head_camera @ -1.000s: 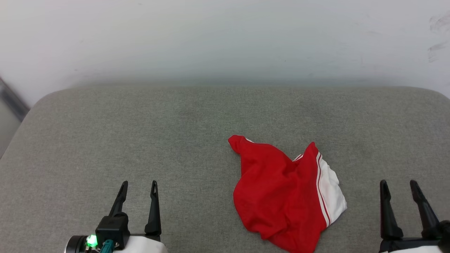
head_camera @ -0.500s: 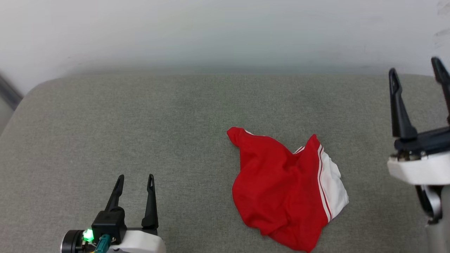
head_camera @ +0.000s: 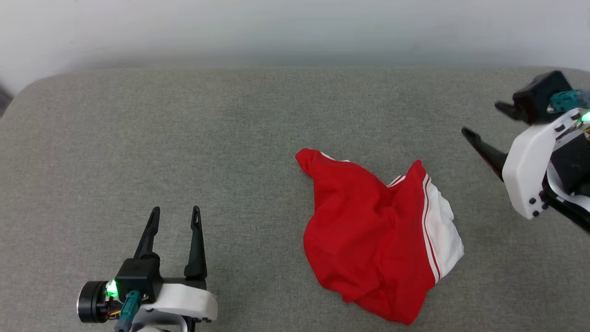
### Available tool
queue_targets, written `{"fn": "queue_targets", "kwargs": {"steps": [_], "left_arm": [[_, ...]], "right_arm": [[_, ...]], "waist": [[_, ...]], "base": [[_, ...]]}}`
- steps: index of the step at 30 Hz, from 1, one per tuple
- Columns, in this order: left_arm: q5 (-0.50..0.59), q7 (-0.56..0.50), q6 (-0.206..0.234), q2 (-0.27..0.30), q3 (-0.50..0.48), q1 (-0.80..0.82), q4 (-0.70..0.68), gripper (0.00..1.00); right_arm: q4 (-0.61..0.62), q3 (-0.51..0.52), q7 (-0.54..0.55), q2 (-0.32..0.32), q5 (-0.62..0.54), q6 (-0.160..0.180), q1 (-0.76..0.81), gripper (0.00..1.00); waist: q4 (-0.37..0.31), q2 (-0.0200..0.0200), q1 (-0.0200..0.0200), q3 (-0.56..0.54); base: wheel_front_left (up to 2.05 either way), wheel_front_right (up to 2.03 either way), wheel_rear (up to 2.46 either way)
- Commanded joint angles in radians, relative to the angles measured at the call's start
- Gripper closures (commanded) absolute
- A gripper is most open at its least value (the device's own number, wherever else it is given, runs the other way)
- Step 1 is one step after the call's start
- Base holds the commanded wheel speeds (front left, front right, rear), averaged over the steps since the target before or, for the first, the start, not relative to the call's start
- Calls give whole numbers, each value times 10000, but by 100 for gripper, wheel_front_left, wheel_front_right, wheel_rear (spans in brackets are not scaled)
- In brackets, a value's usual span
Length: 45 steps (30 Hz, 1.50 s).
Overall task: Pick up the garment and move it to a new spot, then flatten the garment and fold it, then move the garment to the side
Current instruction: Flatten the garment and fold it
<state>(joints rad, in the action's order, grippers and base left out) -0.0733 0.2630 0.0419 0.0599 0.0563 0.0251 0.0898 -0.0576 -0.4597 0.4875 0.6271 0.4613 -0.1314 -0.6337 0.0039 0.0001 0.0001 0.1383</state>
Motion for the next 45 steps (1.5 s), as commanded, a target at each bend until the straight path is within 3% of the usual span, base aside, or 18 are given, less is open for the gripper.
{"fn": "queue_targets", "kwargs": {"steps": [1,7,11,18,24,25,28,36,38,39,45], "left_arm": [[18,26,-64,-11,-35,162,-50,0],[-8,26,-134,-50,-66,538,-132,0],[-48,26,-197,-64,-24,847,-141,0],[-58,26,-242,-93,-27,1293,-174,0],[-50,26,-201,-99,72,1372,-75,0],[-54,26,-180,-98,66,1340,-47,0],[-80,26,-191,-100,109,1217,76,0],[-209,26,-62,-93,254,680,266,0],[-221,26,-43,-97,254,533,261,0],[-215,26,-24,-99,232,271,192,0],[-112,26,-137,-98,228,239,210,0]], "right_arm": [[52,-443,749,371,571,14,-205,0],[-148,-1889,3611,1246,2554,12,-646,0],[-668,-2432,4403,1203,2981,12,-839,0],[-2326,-3025,3736,171,3283,11,-622,0],[-3426,-4304,3080,-399,3345,9,-263,0],[-3450,-4375,2880,-380,3369,9,-387,100],[-3424,-4307,2155,-36,3435,11,-885,100],[-2065,-3688,198,1848,3685,12,-875,100],[-1754,-3330,-50,2339,3887,12,-463,100],[-1706,-2304,-326,3285,4361,12,1283,100],[-3000,-1201,-527,3506,4562,12,3613,100]], "waist": [[43,-1,-1,199],[211,-1,-1,784],[414,-1,-1,1239],[619,-1,-1,1928],[590,-1,-1,2008],[545,-1,-1,1951],[438,-1,-1,1654],[237,-1,-1,568],[160,-1,-1,377],[22,-1,-1,178],[-45,-1,-1,177]], "base": [[0,0,0],[0,0,0],[0,0,0],[0,0,0],[0,0,0],[0,0,0],[0,0,0],[0,0,0],[0,0,0],[0,0,0],[0,0,0]]}}
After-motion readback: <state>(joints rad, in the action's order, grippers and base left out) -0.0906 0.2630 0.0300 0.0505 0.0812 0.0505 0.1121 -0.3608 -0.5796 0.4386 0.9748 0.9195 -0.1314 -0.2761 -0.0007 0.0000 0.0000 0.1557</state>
